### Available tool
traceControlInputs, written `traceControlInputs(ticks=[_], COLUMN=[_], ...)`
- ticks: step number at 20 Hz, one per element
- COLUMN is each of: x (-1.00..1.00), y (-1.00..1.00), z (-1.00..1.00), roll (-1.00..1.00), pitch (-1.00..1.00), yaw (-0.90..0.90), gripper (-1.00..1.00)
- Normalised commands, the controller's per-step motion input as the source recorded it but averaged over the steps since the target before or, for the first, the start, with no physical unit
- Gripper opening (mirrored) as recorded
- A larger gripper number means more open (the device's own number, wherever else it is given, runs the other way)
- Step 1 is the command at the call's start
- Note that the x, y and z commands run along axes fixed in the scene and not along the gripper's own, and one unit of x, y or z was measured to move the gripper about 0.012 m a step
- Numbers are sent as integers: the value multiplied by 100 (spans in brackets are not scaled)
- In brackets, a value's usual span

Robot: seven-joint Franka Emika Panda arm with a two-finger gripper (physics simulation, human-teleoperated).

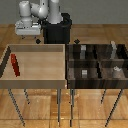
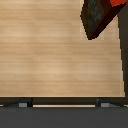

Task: Place the box of cereal into the appropriate compartment.

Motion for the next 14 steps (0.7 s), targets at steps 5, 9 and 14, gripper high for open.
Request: traceControlInputs(ticks=[5,9,14], x=[0,0,80], y=[-100,-100,0], z=[0,0,0], roll=[0,0,0], pitch=[0,0,0], yaw=[0,0,0], gripper=[100,100,100])
